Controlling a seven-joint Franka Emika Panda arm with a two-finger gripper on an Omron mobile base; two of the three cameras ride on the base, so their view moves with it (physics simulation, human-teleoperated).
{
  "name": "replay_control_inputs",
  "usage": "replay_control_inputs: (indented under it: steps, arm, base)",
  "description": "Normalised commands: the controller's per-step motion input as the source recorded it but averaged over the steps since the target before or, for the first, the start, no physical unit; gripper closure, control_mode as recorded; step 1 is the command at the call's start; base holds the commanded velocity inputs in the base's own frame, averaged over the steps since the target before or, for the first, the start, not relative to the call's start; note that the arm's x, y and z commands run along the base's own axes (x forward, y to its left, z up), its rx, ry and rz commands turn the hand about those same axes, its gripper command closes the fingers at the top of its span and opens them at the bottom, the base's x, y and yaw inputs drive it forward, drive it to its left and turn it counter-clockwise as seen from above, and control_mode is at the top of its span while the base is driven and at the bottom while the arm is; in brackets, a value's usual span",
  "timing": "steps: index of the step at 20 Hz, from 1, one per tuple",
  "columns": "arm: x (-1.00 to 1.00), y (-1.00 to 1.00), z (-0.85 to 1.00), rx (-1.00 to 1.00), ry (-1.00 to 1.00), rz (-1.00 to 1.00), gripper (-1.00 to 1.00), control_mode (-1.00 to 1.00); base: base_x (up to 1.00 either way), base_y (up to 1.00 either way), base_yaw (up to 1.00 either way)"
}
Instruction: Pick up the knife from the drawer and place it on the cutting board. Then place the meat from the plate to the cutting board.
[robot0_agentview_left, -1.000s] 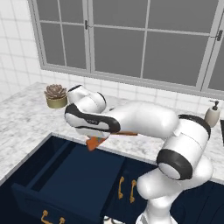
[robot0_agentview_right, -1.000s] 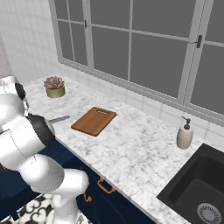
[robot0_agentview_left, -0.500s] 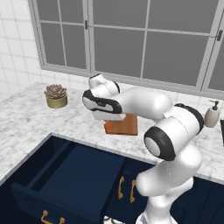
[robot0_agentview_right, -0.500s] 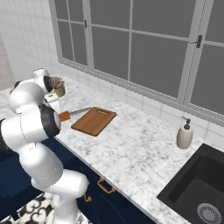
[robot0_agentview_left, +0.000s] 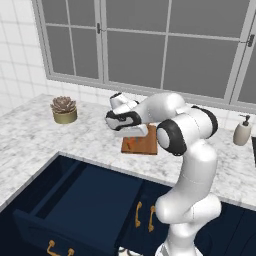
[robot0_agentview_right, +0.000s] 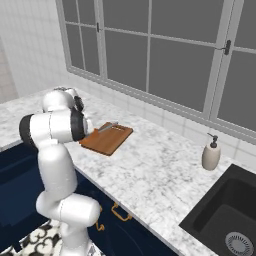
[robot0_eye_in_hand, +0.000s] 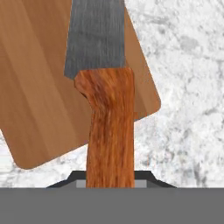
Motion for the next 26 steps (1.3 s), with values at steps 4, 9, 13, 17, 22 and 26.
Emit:
replay_control_inputs:
  steps: [4, 9, 13, 17, 22, 26]
  arm:
    - [0.96, -0.08, -0.37, 0.0, -0.04, 0.07, 1.0, -1.0]
    - [0.63, -0.01, -0.51, 0.01, 0.0, 0.02, 1.0, -1.0]
    - [0.05, 0.0, -0.19, 0.03, -0.06, -0.01, -1.0, -1.0]
    - [-0.02, -0.13, 0.46, 0.02, -0.05, -0.01, -1.0, -1.0]
    - [-0.55, -0.41, 0.94, 0.04, -0.1, 0.0, -1.0, -1.0]
    - [-1.0, -0.38, 0.69, 0.0, -0.25, 0.03, -1.0, -1.0]
  base:
    - [0.0, 0.0, 0.0]
    - [0.0, 0.0, 0.0]
    - [0.0, 0.0, 0.0]
    - [0.0, 0.0, 0.0]
    - [0.0, 0.0, 0.0]
    - [0.0, 0.0, 0.0]
